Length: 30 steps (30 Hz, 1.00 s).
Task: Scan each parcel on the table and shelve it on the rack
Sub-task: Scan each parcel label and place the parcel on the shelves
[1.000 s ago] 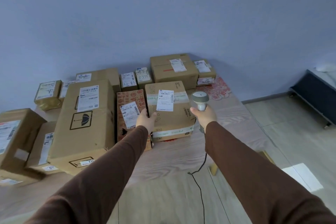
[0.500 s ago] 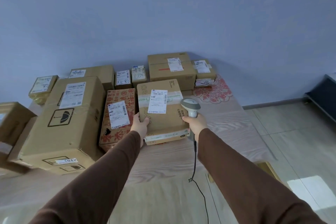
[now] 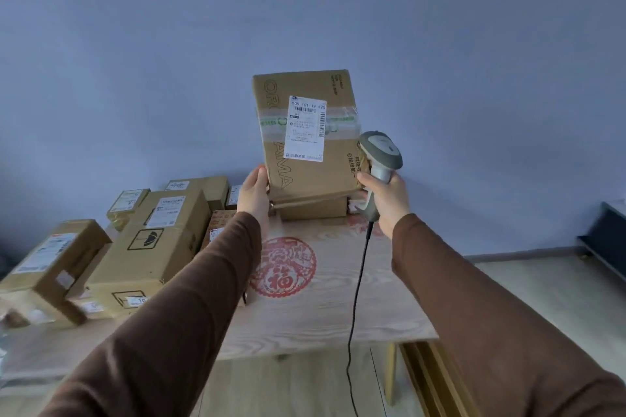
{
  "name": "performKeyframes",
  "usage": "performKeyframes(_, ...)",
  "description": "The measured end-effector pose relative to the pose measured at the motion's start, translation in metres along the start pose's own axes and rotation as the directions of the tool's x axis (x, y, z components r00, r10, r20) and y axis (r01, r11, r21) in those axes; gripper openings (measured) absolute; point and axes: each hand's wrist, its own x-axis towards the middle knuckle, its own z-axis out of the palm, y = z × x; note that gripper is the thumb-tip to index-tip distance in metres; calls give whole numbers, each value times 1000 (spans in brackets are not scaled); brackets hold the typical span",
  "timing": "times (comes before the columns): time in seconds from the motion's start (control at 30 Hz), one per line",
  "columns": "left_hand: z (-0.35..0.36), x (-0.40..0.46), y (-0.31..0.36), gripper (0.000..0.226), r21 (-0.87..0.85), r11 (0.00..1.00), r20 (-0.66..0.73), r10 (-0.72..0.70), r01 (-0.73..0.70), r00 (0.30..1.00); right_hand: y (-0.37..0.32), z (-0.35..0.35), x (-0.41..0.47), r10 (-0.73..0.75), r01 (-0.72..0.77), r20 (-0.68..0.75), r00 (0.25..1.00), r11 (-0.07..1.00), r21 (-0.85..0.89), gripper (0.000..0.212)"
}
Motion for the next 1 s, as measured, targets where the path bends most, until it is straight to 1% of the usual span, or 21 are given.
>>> performKeyframes(0.03, 7, -4, 18, 38, -4, 1000, 9, 20, -20, 1000, -18, -2, -3, -42, 42, 5, 999, 999, 15, 31)
performKeyframes(0.1, 20, -13, 51, 45, -18, 1000, 44, 14, -13, 999, -49, -5, -9, -113, 112, 8, 994, 992, 52, 30)
performKeyframes(0.2, 33, -26, 88, 57, -86, 995, 236, -24, 46, 972, -84, -8, -20, -171, 168, 21, 985, 980, 103, 29)
performKeyframes(0.23, 35, -28, 97, 64, -69, 997, 271, -26, 46, 962, -93, -9, -23, -185, 180, 30, 982, 976, 120, 30)
performKeyframes(0.3, 37, -32, 112, 83, 4, 1000, 289, -9, 9, 957, -109, -9, -28, -210, 202, 49, 976, 969, 140, 36)
performKeyframes(0.37, 38, -33, 125, 92, 26, 999, 294, 14, -22, 956, -122, -9, -33, -239, 229, 55, 970, 963, 143, 39)
performKeyframes(0.5, 38, -36, 139, 110, 15, 999, 348, 26, -34, 937, -139, -9, -39, -269, 259, 50, 962, 954, 149, 37)
performKeyframes(0.6, 38, -37, 146, 141, 7, 999, 422, 30, -36, 906, -146, -13, -39, -275, 267, 36, 961, 952, 147, 35)
performKeyframes(0.63, 38, -38, 147, 147, -8, 999, 446, 32, -32, 895, -147, -13, -39, -276, 268, 32, 961, 951, 151, 35)
performKeyframes(0.7, 39, -40, 151, 146, -67, 998, 465, 42, -13, 884, -148, -13, -40, -273, 265, 25, 962, 951, 160, 33)
performKeyframes(0.83, 42, -42, 153, 107, -118, 991, 399, 102, -59, 911, -152, -12, -44, -277, 272, 10, 961, 949, 159, 28)
performKeyframes(1.0, 42, -45, 149, 92, -165, 976, 356, 194, -142, 914, -159, -7, -55, -278, 274, 3, 961, 949, 155, 28)
